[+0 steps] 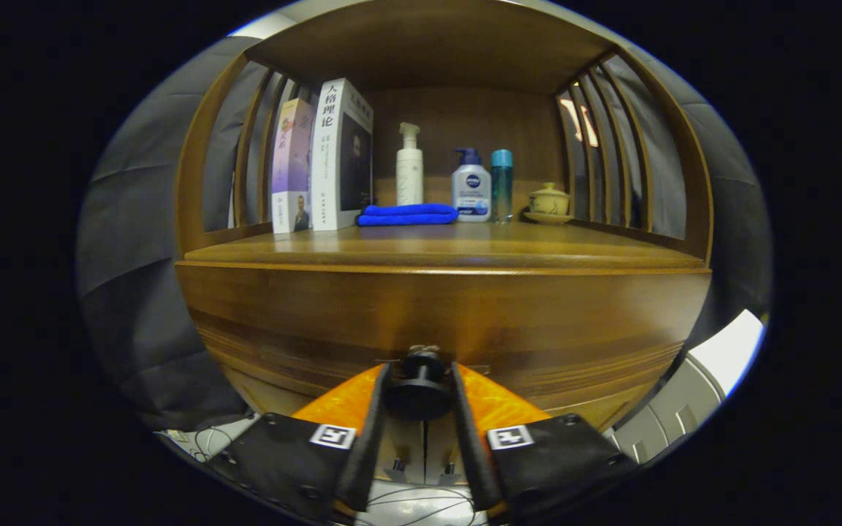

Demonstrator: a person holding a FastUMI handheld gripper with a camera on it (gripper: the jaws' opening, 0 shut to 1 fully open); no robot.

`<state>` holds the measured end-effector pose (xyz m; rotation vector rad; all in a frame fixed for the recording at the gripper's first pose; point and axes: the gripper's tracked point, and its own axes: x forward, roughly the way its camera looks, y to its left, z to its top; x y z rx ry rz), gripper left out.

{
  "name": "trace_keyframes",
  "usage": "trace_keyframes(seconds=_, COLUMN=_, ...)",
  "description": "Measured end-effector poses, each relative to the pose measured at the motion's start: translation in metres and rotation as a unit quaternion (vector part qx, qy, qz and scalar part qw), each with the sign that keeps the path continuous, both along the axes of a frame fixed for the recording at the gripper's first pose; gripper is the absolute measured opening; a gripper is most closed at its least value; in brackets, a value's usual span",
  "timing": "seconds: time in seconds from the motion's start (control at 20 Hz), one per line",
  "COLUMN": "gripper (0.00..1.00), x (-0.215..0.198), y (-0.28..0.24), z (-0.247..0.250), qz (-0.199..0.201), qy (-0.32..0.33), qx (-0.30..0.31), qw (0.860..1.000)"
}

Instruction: Pull open the drawer, take out the items inside it, and place them on the countertop above the cabinet.

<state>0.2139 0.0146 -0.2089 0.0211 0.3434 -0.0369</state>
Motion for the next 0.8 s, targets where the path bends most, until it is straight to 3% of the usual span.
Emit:
trace_keyframes(seconds=0.05, gripper=0.48, x=-0.002, y=-0.003, z=-0.001, qz=-0.004, qy=0.005, qx=-0.008, qw=1.0)
trace_keyframes(seconds=0.2, gripper=0.41, x=-0.002, y=0.0, z=-0.001, qz=-0.009, qy=0.001, qx=-0.009, qw=1.0)
trace_keyframes(seconds=0.3, gripper=0.29, x=0.0, y=-0.001, z=-0.003, qz=-0.014, qy=-0.006, qx=0.001, qw=1.0)
trace_keyframes(seconds=0.8, gripper=0.29, x=-0.025, y=-0.002, z=-0.002, qz=-0.024, qy=-0.02, qx=-0.01, qw=0.999)
